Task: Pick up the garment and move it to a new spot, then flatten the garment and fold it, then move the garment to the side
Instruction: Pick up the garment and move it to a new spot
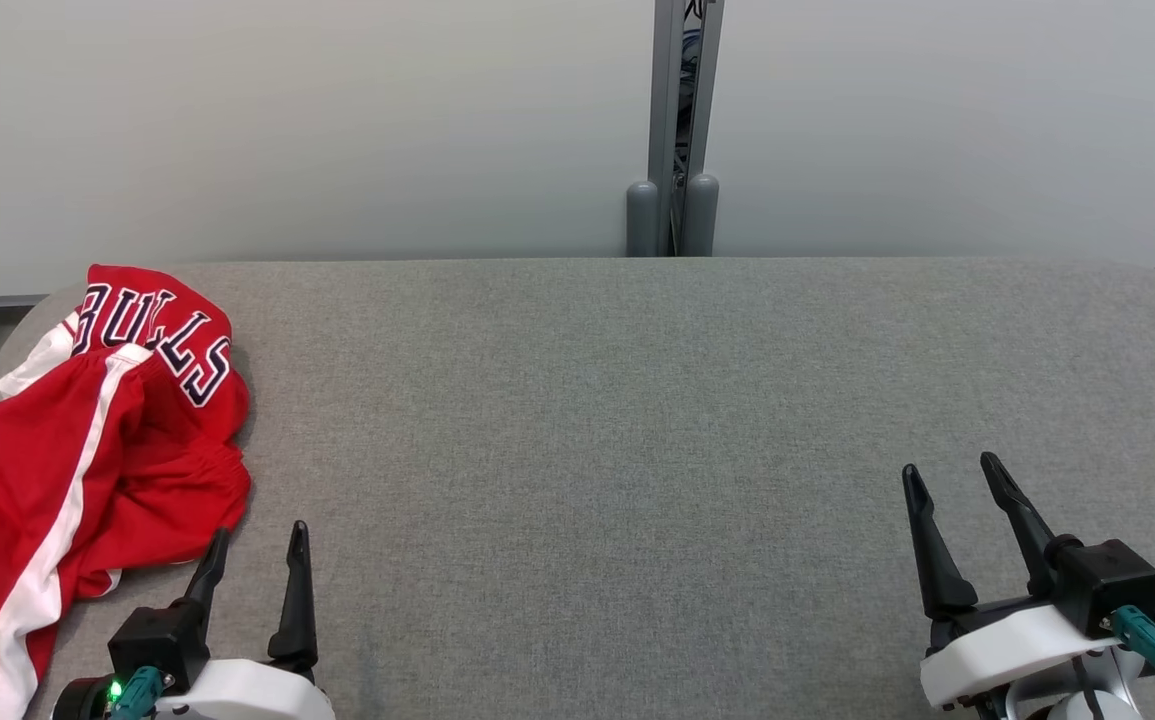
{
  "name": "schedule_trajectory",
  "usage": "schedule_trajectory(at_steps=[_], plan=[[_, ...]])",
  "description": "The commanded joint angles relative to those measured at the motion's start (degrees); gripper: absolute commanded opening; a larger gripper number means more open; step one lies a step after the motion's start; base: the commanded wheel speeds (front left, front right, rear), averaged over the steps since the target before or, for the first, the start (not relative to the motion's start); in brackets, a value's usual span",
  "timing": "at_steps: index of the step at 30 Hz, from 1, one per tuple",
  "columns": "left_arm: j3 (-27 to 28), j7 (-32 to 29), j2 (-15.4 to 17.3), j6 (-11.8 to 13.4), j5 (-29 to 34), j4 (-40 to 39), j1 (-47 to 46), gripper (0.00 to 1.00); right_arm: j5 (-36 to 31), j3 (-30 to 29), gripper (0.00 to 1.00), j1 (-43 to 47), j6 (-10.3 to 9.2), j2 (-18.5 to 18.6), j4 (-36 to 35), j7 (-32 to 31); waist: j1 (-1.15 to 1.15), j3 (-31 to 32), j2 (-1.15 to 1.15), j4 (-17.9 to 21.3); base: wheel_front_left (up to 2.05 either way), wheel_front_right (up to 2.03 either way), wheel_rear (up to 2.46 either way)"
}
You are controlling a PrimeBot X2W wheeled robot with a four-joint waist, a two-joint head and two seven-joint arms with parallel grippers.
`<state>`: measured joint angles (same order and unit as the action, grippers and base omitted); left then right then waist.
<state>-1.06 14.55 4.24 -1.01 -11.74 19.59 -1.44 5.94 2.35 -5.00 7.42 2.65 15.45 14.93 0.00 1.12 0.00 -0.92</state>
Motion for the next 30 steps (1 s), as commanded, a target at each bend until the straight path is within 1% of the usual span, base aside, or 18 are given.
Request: schedule_trajectory(at_steps=[1, 6, 11, 16, 25, 30], plan=[[-0.06, -0.12, 0.4, 0.19, -0.22, 0.06, -0.15, 1.0, -0.26, -0.19, 1.0, -0.28, 0.13, 0.43, 0.08, 0.41, 0.0, -0.02, 0.0, -0.04, 0.0, 0.0, 0.0], [-0.38, -0.19, 0.48, 0.32, -0.3, 0.19, -0.39, 1.0, -0.34, -0.57, 1.0, -0.04, 0.13, 0.43, -0.02, 0.41, 0.0, -0.06, 0.0, -0.58, 0.0, 0.0, 0.0], [-0.54, -0.26, 0.52, 0.66, -0.51, -0.05, -0.79, 1.0, -0.43, -0.79, 1.0, 0.43, 0.13, 0.37, -0.27, 0.36, 0.0, -0.11, 0.0, -3.29, 0.0, 0.0, 0.0], [-0.31, -0.36, 0.92, 1.09, -0.93, -0.17, -0.91, 1.0, 0.06, -0.76, 1.0, 0.58, 0.13, 0.38, -0.75, 0.36, 0.0, -0.25, 0.0, -7.92, 0.0, 0.0, 0.0], [-0.72, -0.76, 1.56, 1.12, -1.22, -0.71, -0.93, 1.0, 0.96, -0.77, 1.0, 0.5, 0.12, 0.39, -0.93, 0.36, 0.0, -0.37, 0.0, -18.01, 0.0, 0.0, 0.0], [-0.85, -1.29, 1.82, 1.45, -1.43, -1.31, -0.53, 1.0, 1.54, -0.76, 1.0, 0.38, 0.12, 0.38, -0.74, 0.36, 0.0, -0.22, 0.0, -22.25, 0.0, 0.0, 0.0]])
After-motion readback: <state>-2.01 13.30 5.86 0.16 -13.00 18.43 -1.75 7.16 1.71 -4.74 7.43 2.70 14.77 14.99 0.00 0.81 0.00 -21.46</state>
